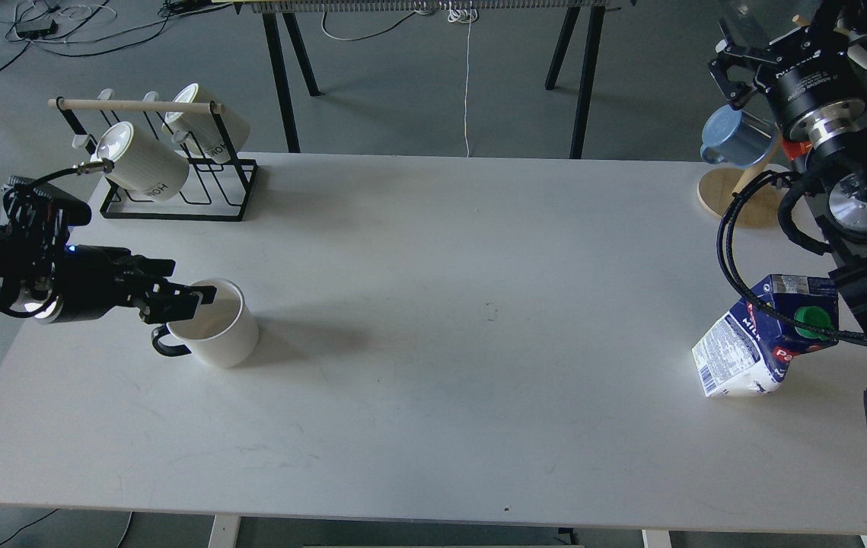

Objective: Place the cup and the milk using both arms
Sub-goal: 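Grasp the white mug rim with the left gripper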

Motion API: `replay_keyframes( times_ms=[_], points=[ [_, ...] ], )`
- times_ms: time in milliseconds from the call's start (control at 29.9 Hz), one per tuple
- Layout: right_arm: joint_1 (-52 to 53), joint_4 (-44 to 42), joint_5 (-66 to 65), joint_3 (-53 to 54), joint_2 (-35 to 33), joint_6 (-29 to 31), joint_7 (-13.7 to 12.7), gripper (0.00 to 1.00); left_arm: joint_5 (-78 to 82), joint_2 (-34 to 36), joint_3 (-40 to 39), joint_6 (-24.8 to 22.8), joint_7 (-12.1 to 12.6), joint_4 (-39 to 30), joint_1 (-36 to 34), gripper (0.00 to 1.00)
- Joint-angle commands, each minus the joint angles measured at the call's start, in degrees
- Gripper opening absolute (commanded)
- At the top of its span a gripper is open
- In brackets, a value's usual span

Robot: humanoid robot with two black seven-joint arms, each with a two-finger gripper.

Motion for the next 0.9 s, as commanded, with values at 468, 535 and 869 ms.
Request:
replay_keyframes(
  times_ms=[468, 535, 869],
  points=[
    [0.0, -0.1, 0.0, 0.0, 0.0, 0.0, 0.0, 0.99, 3.2, -5.5, 2.4, 3.6, 0.0, 6.7, 0.8, 0.40],
    [0.0, -0.1, 0.0, 0.0, 0.0, 0.0, 0.0, 0.99, 3.2, -5.9, 2.4, 3.3, 0.3, 7.4, 0.8, 0.30],
    [0.4, -0.1, 0.0, 0.0, 0.0, 0.0, 0.0, 0.99, 3.2, -5.9, 2.3, 2.1, -0.2, 5.5, -0.4, 0.05]
  ],
)
